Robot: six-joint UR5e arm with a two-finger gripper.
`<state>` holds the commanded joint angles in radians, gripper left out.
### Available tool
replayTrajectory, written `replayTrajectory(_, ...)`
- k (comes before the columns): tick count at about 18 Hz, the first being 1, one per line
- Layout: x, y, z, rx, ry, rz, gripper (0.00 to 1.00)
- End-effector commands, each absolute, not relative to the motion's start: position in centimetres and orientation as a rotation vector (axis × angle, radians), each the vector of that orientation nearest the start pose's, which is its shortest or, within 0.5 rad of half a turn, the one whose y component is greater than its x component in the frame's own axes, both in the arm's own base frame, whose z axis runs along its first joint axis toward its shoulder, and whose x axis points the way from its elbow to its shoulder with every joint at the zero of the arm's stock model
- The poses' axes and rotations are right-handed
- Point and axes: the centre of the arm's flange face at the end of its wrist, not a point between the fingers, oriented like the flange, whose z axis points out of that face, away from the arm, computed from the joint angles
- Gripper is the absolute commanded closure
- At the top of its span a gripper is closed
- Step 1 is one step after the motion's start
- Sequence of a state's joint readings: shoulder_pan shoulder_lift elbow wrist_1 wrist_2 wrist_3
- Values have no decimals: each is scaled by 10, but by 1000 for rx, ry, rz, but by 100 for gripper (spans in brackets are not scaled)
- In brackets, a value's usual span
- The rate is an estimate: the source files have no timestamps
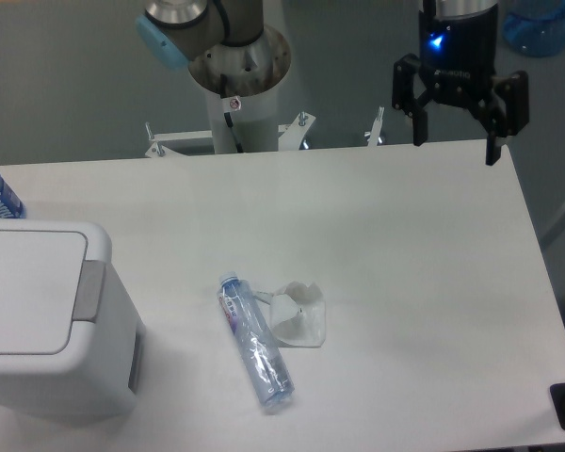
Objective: Open the trash can
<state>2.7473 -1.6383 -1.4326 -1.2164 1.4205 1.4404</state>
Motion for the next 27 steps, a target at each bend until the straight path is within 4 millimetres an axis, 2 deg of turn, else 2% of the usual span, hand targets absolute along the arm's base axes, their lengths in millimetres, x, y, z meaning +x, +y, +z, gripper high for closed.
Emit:
replayTrajectory(5,-449,350,565,-2808,374,526,0)
replayTrajectory(7,-445,357,568,-2764,337,516,0)
replayTrajectory(10,-440,370,572,-2717,137,517,0)
replayTrajectory(15,-408,425,568,-2621,-136,457,0)
replayTrajectory(21,-350,500,556,-2526,-287,333,0)
replayTrajectory(23,-324,522,550,-2516,-334,265,0)
replayTrajectory(27,-289,562,527,-2513,-445,130,0)
